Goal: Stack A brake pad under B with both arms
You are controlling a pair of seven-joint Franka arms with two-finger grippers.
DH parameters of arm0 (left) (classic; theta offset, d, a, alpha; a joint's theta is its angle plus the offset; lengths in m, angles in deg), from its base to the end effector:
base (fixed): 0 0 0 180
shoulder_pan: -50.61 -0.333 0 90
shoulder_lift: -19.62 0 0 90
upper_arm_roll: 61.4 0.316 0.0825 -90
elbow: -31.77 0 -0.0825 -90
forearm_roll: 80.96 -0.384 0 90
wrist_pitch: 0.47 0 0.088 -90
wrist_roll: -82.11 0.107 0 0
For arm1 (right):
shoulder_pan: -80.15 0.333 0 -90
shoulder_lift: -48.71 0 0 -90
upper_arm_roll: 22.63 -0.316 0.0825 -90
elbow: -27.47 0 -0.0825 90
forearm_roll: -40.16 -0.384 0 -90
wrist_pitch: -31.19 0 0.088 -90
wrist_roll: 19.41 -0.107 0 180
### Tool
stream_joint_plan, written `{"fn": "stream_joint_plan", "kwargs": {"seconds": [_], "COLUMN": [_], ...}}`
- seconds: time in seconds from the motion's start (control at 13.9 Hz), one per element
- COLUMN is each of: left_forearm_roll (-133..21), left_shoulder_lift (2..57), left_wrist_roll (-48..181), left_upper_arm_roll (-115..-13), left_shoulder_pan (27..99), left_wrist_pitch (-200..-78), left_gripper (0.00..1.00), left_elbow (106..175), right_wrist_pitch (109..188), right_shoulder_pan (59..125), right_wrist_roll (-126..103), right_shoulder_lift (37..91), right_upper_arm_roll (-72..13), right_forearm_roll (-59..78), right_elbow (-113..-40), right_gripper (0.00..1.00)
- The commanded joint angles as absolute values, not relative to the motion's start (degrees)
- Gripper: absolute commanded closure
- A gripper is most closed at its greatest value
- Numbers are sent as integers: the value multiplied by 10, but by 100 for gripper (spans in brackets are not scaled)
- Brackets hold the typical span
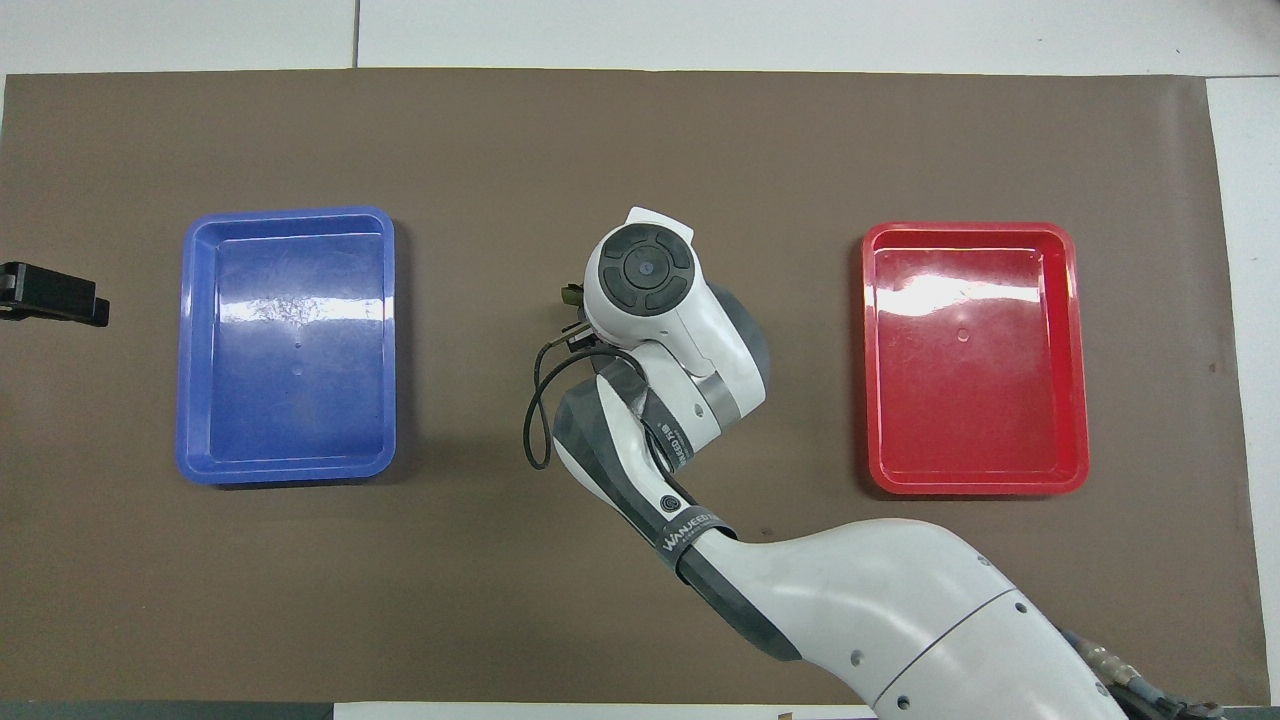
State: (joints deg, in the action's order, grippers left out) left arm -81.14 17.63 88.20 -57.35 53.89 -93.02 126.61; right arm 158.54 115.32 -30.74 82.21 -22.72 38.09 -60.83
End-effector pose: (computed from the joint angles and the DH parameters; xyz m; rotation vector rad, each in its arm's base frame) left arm 0.5465 0.0083 0.6075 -3.1378 0.1461 0.0084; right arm 0.5800 0.4112 0.3208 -3.0126 -0.6057 -0.1182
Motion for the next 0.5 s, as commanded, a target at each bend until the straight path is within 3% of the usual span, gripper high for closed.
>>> {"fn": "stream_joint_plan", "kwargs": {"seconds": [0.0, 0.43], "left_forearm_roll": [-806, -806], "left_shoulder_lift": [180, 180], "left_wrist_roll": [890, 890], "left_upper_arm_roll": [-579, -579], "left_shoulder_pan": [534, 533], "left_wrist_pitch": [-920, -921], "left_gripper": [0, 0], "left_elbow": [1263, 1263], "right_wrist_pitch": [1598, 1617], "right_shoulder_pan": [1150, 1151], "right_wrist_roll": [-317, -326], "right_shoulder_lift": [836, 854], "right_upper_arm_roll": [-231, -231], "right_forearm_roll": [387, 388], "right_elbow": [-589, -586], "right_gripper": [100, 100]}}
